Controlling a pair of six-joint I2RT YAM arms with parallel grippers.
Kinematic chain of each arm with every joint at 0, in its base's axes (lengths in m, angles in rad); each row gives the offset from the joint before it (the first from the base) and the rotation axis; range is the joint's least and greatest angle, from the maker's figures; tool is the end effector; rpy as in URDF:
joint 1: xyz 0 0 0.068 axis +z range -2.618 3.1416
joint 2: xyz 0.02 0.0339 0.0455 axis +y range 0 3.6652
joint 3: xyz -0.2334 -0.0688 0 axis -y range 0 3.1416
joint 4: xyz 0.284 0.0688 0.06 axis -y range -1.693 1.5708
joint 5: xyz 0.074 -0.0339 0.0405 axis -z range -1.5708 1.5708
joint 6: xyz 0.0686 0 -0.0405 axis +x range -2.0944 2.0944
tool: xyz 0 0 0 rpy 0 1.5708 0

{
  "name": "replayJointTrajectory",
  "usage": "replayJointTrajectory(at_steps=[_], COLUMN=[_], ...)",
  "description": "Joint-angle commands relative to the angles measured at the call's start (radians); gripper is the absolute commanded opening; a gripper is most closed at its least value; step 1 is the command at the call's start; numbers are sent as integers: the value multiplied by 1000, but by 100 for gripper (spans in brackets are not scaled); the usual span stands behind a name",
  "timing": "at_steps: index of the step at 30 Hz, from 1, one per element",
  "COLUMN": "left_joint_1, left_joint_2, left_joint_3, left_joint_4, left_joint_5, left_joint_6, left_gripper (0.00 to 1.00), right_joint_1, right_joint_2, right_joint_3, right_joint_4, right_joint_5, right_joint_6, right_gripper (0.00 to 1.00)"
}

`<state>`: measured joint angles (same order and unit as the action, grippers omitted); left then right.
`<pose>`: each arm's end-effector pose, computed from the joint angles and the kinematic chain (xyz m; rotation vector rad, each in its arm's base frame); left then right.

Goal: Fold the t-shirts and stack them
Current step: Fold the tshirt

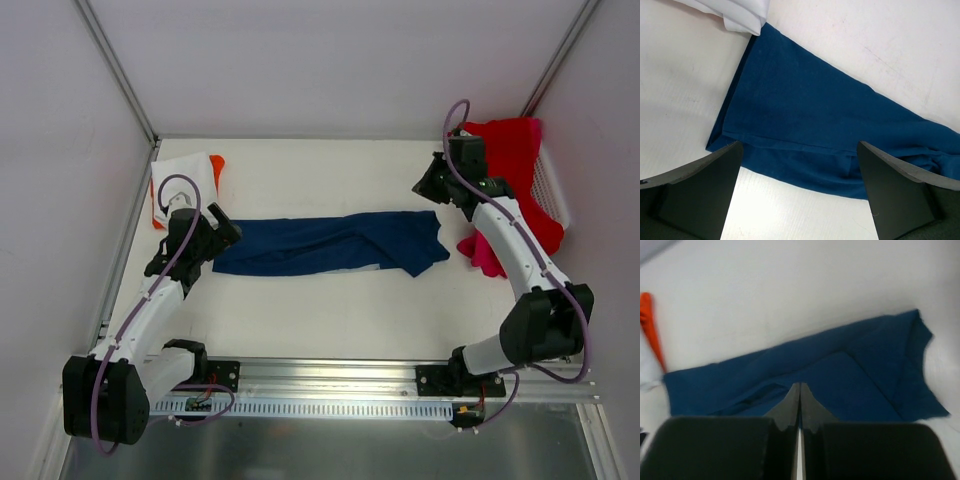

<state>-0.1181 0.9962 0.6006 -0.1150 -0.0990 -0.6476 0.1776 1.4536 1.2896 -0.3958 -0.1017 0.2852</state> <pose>0.3011 -0.0289 0.1858 -0.6078 2.0092 -0.3629 0.3957 0.0781 0.2826 0.0551 2.1505 0.3795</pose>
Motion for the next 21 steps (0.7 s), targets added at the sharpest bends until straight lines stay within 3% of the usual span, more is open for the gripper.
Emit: replayJointTrajectory(at_steps=[1, 5, 11, 21], left_joint_1=[-8, -14, -15, -15], left_joint_2=[-21, -13, -22, -54], left_joint_3=[-4, -7, -22, -35], left_joint_4=[37, 46, 44, 43], left_joint_5=[39, 57, 59, 55], left_joint_6=[-37, -40, -24, -6], left_gripper=[99, 99, 99, 99], right_joint_1=[60, 114, 138, 154], right_joint_2=[111, 175, 215, 340], right_joint_3=[43, 14, -44, 11], right_joint_4=[-423, -488, -514, -485], right_joint_5=[325, 489, 485, 474], right_joint_6=[-107, -46, 43, 9], right_gripper=[0, 0, 0, 0])
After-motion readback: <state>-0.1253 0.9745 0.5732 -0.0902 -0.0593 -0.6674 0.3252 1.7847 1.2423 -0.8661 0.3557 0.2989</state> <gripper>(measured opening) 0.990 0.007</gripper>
